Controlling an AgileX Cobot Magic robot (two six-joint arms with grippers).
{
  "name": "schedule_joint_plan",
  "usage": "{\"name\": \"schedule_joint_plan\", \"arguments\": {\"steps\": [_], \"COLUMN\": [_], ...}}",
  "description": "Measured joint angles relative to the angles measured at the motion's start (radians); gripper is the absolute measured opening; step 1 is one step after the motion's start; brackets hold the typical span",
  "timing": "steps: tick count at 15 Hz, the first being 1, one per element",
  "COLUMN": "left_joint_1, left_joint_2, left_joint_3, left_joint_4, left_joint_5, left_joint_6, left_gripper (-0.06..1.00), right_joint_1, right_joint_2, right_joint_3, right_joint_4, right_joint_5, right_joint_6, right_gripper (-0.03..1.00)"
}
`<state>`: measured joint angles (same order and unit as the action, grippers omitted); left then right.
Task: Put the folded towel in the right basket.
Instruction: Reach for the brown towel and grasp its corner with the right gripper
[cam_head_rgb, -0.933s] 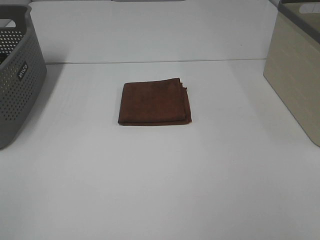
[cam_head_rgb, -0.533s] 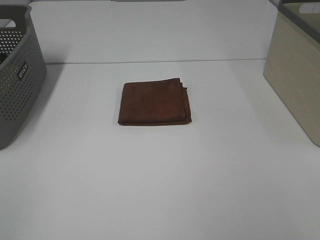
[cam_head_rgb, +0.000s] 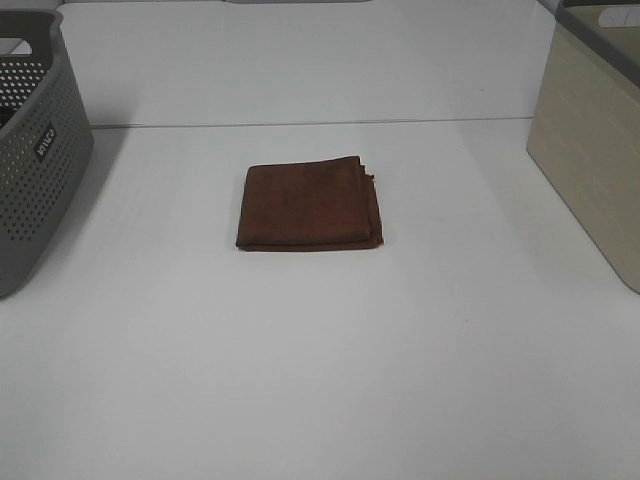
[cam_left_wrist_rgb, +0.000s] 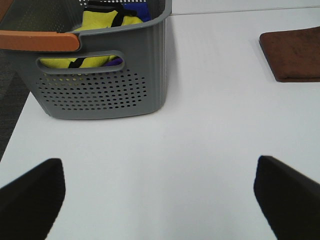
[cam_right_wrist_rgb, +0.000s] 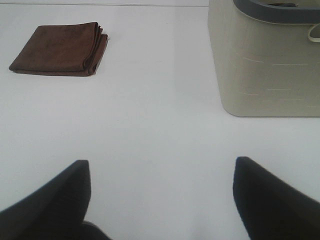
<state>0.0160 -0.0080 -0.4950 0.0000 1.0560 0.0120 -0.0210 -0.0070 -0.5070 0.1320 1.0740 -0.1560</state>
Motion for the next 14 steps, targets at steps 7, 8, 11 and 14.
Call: {"name": "schedule_joint_plan", "arguments": {"steps": [7,8,11,14], "left_joint_1": [0.0,0.0,0.0,0.0], "left_joint_2": [0.0,0.0,0.0,0.0], "left_joint_3": [0.0,0.0,0.0,0.0], "left_joint_4": [0.0,0.0,0.0,0.0], "left_joint_5": [0.0,0.0,0.0,0.0], "left_joint_6": [0.0,0.0,0.0,0.0], "left_gripper": [0.97,0.97,0.97,0.97], "right_joint_1": [0.0,0.0,0.0,0.0], "right_joint_2": [0.0,0.0,0.0,0.0], "right_joint_3": [0.0,0.0,0.0,0.0], "right_joint_4": [0.0,0.0,0.0,0.0], "right_joint_5": [0.0,0.0,0.0,0.0], "right_joint_6": [0.0,0.0,0.0,0.0], "right_gripper": [0.75,0.75,0.75,0.75]}}
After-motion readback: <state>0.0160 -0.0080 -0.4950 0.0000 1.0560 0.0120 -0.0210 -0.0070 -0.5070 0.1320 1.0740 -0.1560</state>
